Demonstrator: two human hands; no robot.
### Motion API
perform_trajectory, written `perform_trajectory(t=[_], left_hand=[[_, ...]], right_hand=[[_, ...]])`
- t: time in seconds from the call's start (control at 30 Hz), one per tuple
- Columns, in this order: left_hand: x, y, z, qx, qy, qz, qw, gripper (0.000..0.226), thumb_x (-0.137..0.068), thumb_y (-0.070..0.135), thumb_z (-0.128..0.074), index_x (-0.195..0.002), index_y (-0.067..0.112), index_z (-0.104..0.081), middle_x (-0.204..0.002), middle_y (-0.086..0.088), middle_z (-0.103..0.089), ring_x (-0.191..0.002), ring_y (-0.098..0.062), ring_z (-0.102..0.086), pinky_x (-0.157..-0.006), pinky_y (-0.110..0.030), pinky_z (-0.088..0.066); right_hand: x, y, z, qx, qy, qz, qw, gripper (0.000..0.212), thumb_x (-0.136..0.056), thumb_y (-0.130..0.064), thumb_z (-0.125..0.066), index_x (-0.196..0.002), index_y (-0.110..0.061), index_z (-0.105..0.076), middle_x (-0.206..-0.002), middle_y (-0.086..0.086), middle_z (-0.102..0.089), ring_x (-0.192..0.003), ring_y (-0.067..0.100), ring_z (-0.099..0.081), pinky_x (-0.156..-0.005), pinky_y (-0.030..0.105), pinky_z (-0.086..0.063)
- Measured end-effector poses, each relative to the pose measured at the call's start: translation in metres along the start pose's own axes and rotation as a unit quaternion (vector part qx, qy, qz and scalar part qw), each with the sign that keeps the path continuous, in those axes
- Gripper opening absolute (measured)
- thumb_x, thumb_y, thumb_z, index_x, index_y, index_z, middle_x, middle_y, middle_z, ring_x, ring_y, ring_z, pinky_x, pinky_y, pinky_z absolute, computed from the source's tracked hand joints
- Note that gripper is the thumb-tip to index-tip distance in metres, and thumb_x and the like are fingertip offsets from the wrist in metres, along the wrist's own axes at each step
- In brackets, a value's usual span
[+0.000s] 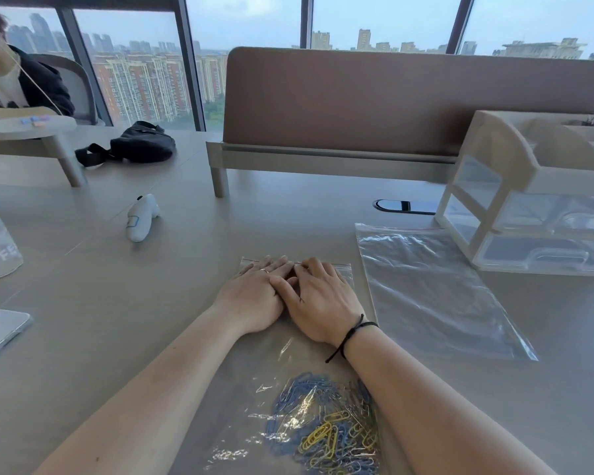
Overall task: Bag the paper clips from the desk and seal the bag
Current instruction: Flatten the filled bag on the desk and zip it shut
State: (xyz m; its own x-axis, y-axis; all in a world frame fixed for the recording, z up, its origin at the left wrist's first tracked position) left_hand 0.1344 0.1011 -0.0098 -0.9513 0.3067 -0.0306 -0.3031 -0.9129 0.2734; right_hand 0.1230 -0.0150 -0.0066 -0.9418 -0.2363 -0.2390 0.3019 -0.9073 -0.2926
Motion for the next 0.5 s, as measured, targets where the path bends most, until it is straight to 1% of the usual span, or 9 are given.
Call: perform_trajectory(t=[0.17,0.3,0.43,0.5], left_hand=[[0.0012,-0.0009,0.0000,0.014,0.003,0.000,1.000,0.052,-0.105,0.049,-0.027,-0.155,0.037,-0.024,-0.164,0.015,-0.017,-0.152,-0.008,-0.008,-0.123,-0.030,-0.007],[0.0015,-0.0020,0.0004,-0.014,0.009,-0.001,1.000,0.053,-0.102,0.050,-0.029,-0.154,0.041,-0.023,-0.164,0.016,-0.014,-0.153,-0.011,-0.003,-0.124,-0.033,-0.009],[0.0006,0.0005,0.0005,-0.022,0.000,-0.004,1.000,0.052,-0.102,0.052,-0.028,-0.153,0.043,-0.024,-0.164,0.016,-0.014,-0.153,-0.012,-0.002,-0.124,-0.035,-0.010],[0.0006,0.0013,0.0008,-0.024,-0.006,-0.003,1.000,0.052,-0.103,0.051,-0.028,-0.153,0.041,-0.024,-0.164,0.015,-0.015,-0.153,-0.013,-0.001,-0.124,-0.035,-0.009]], right_hand=[[0.0007,-0.0002,0.0001,-0.005,-0.004,0.001,1.000,0.071,-0.090,-0.076,-0.015,-0.113,-0.024,-0.058,-0.122,-0.002,-0.052,-0.120,0.021,-0.046,-0.105,0.035,-0.036],[0.0006,-0.0006,0.0013,-0.013,-0.007,-0.001,1.000,0.071,-0.090,-0.076,-0.016,-0.120,-0.025,-0.057,-0.125,-0.003,-0.051,-0.123,0.021,-0.044,-0.104,0.034,-0.037],[0.0006,-0.0010,0.0020,-0.006,-0.010,0.000,1.000,0.073,-0.090,-0.075,-0.015,-0.119,-0.024,-0.060,-0.125,-0.003,-0.051,-0.124,0.021,-0.043,-0.103,0.035,-0.038],[0.0006,-0.0012,0.0018,-0.004,-0.015,0.002,1.000,0.074,-0.091,-0.074,-0.014,-0.119,-0.024,-0.060,-0.125,-0.003,-0.050,-0.124,0.021,-0.043,-0.104,0.035,-0.037]])
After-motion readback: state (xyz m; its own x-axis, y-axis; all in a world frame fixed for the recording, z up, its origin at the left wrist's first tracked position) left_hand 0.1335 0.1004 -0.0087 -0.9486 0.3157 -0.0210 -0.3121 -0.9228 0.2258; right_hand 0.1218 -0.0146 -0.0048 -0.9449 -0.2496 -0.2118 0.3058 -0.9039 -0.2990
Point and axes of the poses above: each hand's wrist, its own x-axis away from the middle knuckle, its own z-axis out of the back of the hand, y = z × x, the point moved 6 cm from there along -x, towards the middle knuckle
